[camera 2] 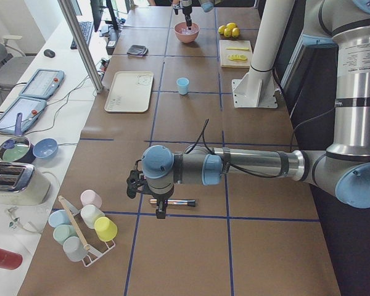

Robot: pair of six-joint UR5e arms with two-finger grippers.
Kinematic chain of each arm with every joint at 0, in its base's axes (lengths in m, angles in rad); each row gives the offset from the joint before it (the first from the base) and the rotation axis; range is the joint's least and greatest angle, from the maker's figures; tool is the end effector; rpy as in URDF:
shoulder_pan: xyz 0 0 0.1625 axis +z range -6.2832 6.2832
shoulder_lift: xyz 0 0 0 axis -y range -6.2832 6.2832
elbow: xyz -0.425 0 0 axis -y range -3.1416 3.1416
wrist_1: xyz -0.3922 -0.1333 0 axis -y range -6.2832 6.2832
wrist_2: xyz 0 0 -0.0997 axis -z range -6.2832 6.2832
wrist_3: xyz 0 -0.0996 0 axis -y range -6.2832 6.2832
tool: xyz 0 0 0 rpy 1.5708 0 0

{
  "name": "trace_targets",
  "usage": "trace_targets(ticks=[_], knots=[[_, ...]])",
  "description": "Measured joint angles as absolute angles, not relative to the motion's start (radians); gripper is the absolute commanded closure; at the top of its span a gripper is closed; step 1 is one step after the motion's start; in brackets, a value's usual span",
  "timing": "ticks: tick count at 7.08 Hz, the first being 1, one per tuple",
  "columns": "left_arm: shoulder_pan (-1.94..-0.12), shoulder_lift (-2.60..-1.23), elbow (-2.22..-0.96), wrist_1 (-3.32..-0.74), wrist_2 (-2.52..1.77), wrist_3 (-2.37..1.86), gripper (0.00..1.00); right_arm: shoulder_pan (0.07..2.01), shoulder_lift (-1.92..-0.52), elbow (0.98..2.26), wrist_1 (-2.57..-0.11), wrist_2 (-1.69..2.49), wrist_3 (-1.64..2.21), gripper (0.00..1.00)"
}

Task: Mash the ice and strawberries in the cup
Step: 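Lower the right gripper into the bowl and grasp an ice cube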

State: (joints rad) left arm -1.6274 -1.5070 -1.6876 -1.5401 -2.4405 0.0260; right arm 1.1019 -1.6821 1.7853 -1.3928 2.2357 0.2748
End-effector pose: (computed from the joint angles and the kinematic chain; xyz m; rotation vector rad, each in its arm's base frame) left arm -0.0834 -0.4617 0.6279 0.0568 0.8681 -0.0189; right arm -0.1440 -0.4432 0.5921 0.0123 -0.7159 -0.2792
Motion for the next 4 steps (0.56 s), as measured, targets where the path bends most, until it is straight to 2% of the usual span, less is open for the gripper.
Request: trace_targets(ticks=[1,2,4], knots=[[-1.627,-1.507,-1.69,-1.54,-2.441,0.023,0.0,1.1,-1.682,1.785,-1.395,2.235,0.275,0.66],[-1.627,-1.506,-1.691,-1.54,-2.441,0.022,0.0,1.097,-1.683,1.784,-1.396,2.233,0.275,0.98],[-1.627,-1.506,-1.692,-1.54,-2.441,0.022,0.0,1.092,-1.685,1.784,-1.395,2.229,0.271,1.0]])
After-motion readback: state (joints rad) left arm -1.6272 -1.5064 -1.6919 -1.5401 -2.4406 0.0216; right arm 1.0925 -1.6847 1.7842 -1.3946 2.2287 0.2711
